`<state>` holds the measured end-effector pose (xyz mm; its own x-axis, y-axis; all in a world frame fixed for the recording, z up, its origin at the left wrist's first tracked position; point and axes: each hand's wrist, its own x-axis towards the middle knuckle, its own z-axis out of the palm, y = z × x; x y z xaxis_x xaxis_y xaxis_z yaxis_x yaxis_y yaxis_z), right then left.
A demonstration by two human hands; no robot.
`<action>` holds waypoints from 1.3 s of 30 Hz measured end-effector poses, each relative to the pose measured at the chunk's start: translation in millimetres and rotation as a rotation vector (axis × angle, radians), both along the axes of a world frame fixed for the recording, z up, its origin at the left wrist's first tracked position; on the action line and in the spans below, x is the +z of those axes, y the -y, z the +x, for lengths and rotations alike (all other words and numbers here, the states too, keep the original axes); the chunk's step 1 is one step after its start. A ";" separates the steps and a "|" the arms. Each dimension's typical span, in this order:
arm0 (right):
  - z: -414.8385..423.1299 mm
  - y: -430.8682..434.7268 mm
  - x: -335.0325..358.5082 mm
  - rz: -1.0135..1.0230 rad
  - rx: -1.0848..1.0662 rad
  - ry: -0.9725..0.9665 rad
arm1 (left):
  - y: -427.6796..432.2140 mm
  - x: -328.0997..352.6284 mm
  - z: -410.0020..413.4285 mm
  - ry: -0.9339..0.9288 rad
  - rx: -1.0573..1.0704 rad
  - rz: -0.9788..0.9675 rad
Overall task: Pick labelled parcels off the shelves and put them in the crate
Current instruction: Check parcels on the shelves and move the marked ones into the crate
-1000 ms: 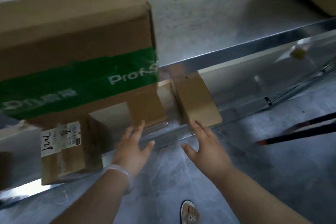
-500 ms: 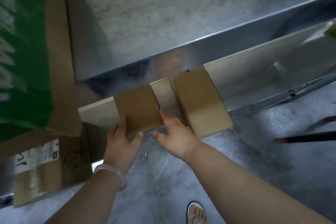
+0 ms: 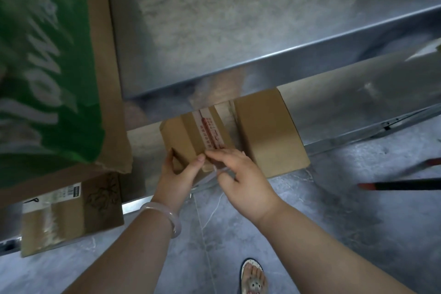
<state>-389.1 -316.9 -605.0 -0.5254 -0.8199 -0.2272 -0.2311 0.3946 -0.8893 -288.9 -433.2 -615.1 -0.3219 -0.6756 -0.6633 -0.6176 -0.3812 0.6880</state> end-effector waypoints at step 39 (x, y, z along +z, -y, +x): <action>28.9 16.5 -28.8 0.155 -0.217 0.338 | 17.4 11.5 39.0 0.152 -0.263 -0.408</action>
<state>-360.2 -333.4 -633.9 -0.5567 -0.6413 -0.5280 0.1665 0.5366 -0.8272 -249.8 -450.5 -603.6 -0.4363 -0.7988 -0.4143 -0.7609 0.0819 0.6436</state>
